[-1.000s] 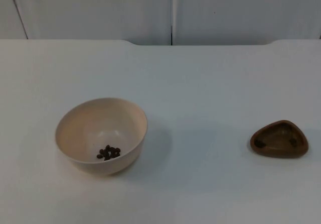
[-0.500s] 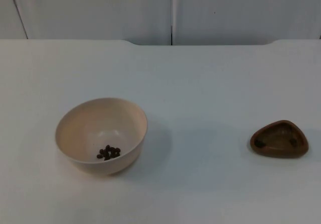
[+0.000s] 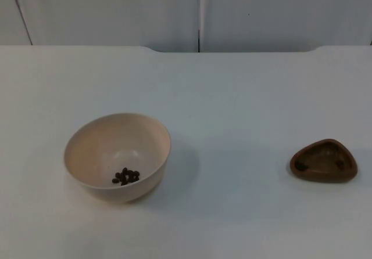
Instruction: Pick up the bowl with the left hand and pour the coffee beans from the cup into the bowl with the right hand.
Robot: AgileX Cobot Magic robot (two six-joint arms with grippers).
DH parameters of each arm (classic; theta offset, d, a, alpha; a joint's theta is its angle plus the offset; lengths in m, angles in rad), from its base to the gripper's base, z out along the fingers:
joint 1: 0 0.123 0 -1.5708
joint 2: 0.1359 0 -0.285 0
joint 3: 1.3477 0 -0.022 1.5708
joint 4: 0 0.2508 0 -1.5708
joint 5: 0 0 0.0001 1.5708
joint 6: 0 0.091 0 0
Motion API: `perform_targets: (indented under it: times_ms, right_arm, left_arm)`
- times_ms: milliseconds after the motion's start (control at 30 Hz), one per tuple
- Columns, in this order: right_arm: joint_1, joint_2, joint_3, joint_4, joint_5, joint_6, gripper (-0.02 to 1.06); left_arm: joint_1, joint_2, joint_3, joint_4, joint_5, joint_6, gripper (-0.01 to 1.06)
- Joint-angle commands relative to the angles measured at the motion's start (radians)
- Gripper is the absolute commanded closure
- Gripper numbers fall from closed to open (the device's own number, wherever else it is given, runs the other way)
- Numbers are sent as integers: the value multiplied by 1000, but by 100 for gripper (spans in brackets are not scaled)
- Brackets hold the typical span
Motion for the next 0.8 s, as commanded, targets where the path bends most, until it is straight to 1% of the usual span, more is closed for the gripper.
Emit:
perform_targets:
  times_ms: [0, 767]
  right_arm:
    - [-5, -2, 9, -4, -6, -5, -1]
    - [-5, -2, 9, -4, -6, -5, -1]
  left_arm:
    - [3, -5, 4, -12, 1, -12, 0]
    - [3, -5, 4, -12, 1, -12, 0]
